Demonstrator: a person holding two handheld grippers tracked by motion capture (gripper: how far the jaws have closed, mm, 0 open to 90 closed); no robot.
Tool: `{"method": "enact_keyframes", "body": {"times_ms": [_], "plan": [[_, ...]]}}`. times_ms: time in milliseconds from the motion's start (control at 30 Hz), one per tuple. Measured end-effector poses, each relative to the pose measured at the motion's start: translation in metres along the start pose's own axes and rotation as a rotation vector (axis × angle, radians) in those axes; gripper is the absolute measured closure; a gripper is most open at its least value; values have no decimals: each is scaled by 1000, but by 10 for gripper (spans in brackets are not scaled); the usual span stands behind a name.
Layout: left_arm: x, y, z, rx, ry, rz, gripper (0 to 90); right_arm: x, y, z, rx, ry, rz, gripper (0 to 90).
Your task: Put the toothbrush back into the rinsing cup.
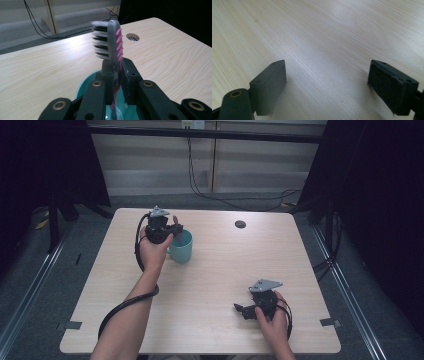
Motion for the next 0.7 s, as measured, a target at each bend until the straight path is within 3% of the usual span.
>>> {"method": "enact_keyframes", "body": {"times_ms": [267, 400, 700], "plan": [[4, 2, 2, -1, -18, 14, 746, 0, -1, -1, -6, 0, 11, 149], [6, 2, 3, -2, -44, 6, 662, 0, -1, -1, -5, -1, 9, 149], [15, 4, 7, 9, -89, 41, 491, 2, -1, -1, -5, -2, 11, 149]]}}
Point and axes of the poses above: each handheld gripper's, and its own axes: z roughly backward along the jaws, y roughly out of its underside, x roughly to its left, the point moved 10 cm from there along -z, roughly forward along the jaws, and after that the axes turned 6 degrees about z, right-handed, at the moved point
